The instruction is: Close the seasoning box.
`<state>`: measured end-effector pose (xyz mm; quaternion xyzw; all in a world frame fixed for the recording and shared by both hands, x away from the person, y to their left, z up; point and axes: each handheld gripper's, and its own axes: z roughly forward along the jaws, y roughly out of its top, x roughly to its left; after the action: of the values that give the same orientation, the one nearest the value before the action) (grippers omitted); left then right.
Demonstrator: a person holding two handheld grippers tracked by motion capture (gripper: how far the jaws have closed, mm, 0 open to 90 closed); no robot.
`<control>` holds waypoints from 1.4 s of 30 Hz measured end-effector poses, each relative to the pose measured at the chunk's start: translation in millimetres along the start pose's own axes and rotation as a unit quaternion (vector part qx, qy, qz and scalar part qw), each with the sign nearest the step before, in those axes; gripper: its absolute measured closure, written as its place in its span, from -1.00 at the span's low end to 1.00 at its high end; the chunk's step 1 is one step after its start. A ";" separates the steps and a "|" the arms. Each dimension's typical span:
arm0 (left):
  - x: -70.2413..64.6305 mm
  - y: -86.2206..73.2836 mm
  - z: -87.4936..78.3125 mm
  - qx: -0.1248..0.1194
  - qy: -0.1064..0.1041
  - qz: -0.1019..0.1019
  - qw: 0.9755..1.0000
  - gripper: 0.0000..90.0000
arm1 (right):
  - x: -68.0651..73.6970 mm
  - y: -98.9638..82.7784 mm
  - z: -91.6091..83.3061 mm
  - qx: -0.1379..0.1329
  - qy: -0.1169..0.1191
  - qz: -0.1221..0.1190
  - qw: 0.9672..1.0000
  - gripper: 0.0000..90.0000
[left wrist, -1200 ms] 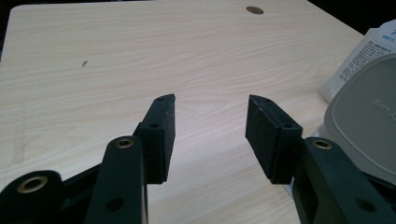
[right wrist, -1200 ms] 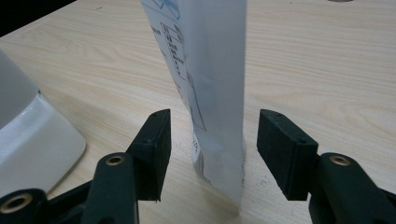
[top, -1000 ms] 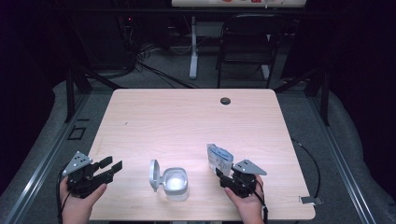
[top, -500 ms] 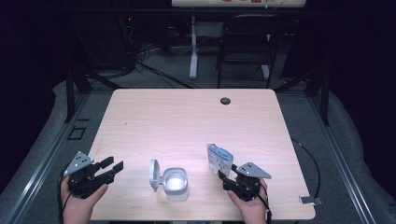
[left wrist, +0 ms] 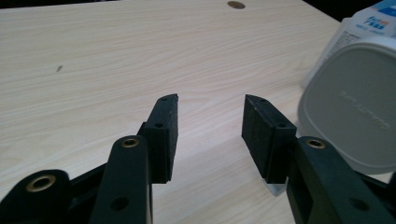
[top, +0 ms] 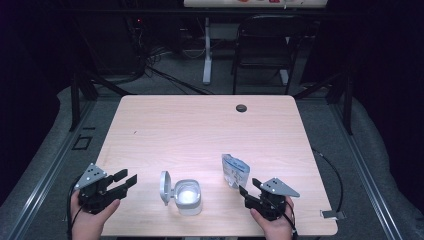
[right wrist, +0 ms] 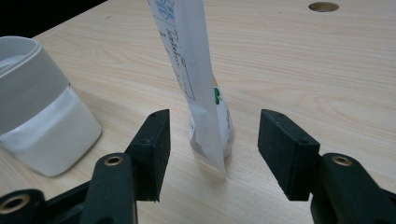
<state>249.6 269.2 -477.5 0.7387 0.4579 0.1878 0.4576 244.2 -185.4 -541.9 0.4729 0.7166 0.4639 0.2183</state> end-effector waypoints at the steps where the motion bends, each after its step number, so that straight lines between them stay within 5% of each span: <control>1: -1.2 0.4 -0.3 0.000 -0.002 0.001 1.000 0.26 | 0.1 -0.4 -1.1 -0.003 0.001 0.003 1.000 -0.01; 10: -15.8 2.5 2.2 0.010 -0.028 0.022 0.999 0.43 | -4.8 -0.7 -11.9 -0.013 -0.004 0.007 1.000 0.01; 23: -40.7 3.5 10.5 0.029 -0.066 0.065 0.995 0.65 | -7.8 -5.6 -14.9 -0.019 -0.005 0.015 1.000 -0.05; 42: -51.4 7.8 6.6 0.024 -0.089 0.072 0.993 1.00 | -6.0 -12.8 -13.2 -0.014 -0.004 0.008 1.000 -0.12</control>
<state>232.0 221.0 -467.0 0.7943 0.3651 0.1431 0.4640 231.0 -198.3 -547.5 0.4775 0.7052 0.4740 0.2235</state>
